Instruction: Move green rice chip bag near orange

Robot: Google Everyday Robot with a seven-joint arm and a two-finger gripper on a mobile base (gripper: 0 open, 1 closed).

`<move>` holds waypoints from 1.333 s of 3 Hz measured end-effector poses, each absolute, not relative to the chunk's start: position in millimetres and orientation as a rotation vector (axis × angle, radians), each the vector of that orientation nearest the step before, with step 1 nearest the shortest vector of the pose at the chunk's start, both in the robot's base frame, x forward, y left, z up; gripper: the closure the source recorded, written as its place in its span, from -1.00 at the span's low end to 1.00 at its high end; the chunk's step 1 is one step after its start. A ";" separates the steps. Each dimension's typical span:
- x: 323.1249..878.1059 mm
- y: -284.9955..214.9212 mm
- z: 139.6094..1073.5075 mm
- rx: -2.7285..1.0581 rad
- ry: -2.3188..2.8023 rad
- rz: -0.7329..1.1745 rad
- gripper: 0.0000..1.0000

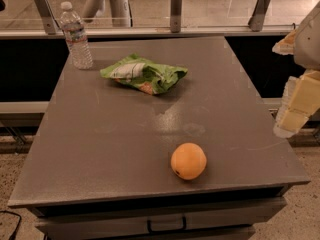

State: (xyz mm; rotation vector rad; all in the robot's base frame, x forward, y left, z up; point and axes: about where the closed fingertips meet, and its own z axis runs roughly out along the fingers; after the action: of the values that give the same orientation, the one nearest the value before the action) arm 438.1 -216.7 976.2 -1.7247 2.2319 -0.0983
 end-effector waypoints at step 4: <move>529.3 -159.1 972.4 -1.647 2.172 -0.040 -1.00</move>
Offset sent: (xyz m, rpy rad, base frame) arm 0.0473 0.0356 -0.0060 0.0846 -0.0144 -0.0043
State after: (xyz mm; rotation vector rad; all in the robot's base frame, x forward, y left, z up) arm 529.3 -159.1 972.4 -1.6469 2.1718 -0.0404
